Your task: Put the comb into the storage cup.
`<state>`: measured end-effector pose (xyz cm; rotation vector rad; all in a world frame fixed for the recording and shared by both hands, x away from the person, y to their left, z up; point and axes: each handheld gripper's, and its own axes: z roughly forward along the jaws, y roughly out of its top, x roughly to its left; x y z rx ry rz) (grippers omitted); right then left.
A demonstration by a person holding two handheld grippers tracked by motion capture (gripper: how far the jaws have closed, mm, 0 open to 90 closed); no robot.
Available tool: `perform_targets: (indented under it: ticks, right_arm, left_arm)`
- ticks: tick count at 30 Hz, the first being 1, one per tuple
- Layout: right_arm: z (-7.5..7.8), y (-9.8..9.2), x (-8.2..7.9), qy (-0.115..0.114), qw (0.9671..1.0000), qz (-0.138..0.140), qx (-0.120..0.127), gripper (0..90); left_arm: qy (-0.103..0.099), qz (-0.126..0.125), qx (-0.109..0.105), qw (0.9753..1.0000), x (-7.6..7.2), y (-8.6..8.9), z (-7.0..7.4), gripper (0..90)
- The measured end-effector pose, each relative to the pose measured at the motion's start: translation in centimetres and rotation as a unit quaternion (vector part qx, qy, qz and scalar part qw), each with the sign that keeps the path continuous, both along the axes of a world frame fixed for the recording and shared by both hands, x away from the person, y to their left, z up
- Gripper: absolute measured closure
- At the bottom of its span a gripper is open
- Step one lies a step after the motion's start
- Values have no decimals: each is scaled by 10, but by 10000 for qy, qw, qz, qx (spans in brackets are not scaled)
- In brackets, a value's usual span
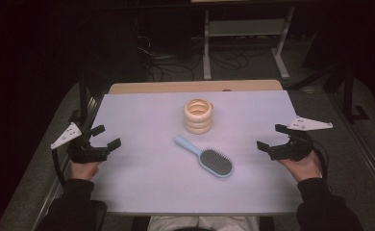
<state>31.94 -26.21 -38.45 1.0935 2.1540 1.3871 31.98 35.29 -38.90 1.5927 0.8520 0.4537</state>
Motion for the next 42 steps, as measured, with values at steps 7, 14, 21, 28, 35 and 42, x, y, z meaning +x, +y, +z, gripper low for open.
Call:
perform_targets:
  ticks: [7, 14, 21, 28, 35, 42]
  right_arm:
    - [1, -1, -1, -30, 9999, -116, -22, 0]
    - [0, -1, -2, 5, 9998, -175, -55, 0]
    - [-1, 0, -6, 40, 9998, -148, -114, 0]
    - [1, -2, -9, -18, 9999, -123, -66, 0]
    - [1, -4, -10, -31, 9999, -147, -47, 0]
    - [1, -5, -10, -7, 9999, -135, -37, 0]
  left_arm:
    - [-36, 22, 34, 10000, -1, 0, 0, 0]
    - [-10, 73, 23, 10000, -2, 5, -1, 0]
    - [103, 160, 44, 9998, -3, 10, -2, 0]
    - [115, 172, 116, 9997, -5, 12, -1, 0]
    - [50, 44, 85, 9999, -5, 10, 5, 0]
    - [-40, -249, 214, 9995, 2, 2, 21, 0]
